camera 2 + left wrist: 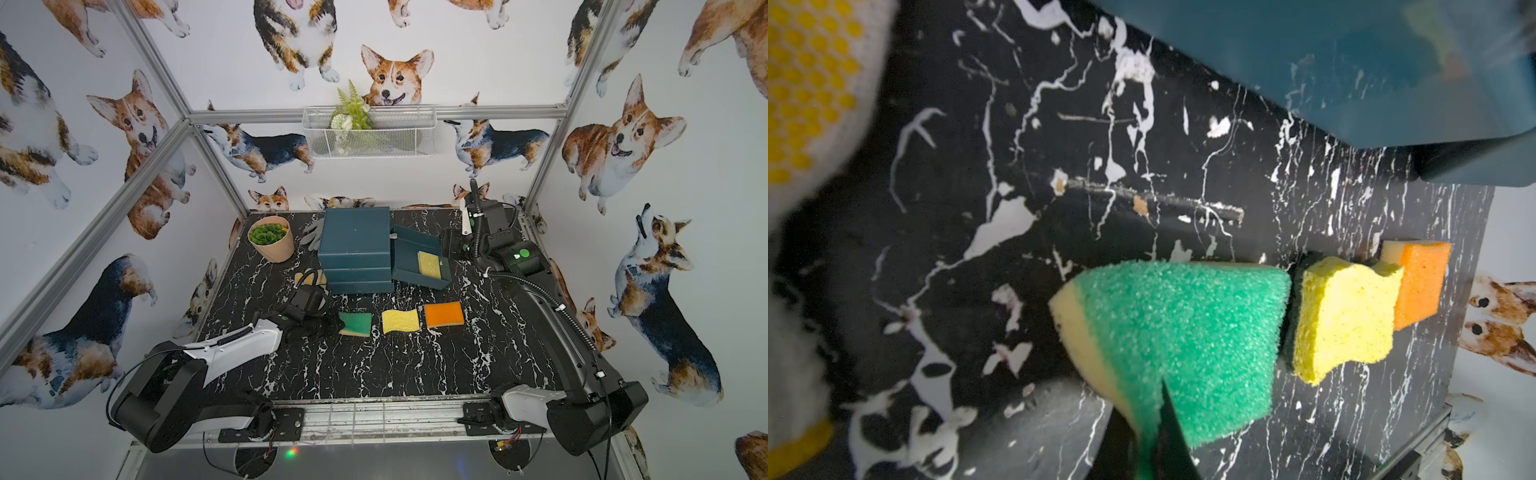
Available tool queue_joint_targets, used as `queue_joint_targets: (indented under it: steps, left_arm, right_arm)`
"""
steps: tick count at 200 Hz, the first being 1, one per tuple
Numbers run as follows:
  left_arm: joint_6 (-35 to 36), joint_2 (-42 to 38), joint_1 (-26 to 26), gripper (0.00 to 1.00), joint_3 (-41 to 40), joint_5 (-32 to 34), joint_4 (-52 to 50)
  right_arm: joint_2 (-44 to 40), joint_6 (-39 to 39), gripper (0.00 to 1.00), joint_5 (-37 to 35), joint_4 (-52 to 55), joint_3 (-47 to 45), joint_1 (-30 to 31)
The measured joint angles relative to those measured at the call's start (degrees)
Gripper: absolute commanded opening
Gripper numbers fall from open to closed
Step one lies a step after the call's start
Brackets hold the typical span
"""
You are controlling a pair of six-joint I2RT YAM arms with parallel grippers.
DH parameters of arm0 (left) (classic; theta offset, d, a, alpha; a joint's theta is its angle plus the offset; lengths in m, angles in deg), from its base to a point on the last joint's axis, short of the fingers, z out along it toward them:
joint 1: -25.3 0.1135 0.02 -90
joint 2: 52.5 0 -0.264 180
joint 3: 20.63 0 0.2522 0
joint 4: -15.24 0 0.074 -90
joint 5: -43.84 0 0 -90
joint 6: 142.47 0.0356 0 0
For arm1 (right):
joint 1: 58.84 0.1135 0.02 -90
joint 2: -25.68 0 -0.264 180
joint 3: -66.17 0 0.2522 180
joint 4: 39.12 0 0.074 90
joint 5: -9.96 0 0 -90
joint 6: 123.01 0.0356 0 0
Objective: Take the sponge out of the drawer
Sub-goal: Place the sponge at the center of the board.
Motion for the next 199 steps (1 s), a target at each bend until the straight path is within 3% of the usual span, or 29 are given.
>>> queue_joint_targets:
  steps: [36, 90, 147, 199]
  left_arm:
    - [0.13, -1.31, -0.04, 0.5, 0.68, 0.61, -2.19]
    - [1.49, -3.98, -0.04, 0.7, 2.19, 1.73, -5.46]
    - [5.44, -6.71, 0.0, 0.99, 8.2, 3.76, -12.74]
    - [13.11, -10.82, 0.24, 1.0, 25.29, 6.27, -21.73]
  right_arm:
    - [0.48, 0.04, 0.73, 0.44, 0.0, -0.37, -0.42]
    - [1.95, 0.37, 0.73, 0.61, -0.04, -0.5, -0.46]
    - [5.66, 1.36, 0.72, 0.68, -0.55, -0.26, -0.7]
    - [16.33, 1.79, 0.68, 2.14, -1.53, 0.81, -0.7]
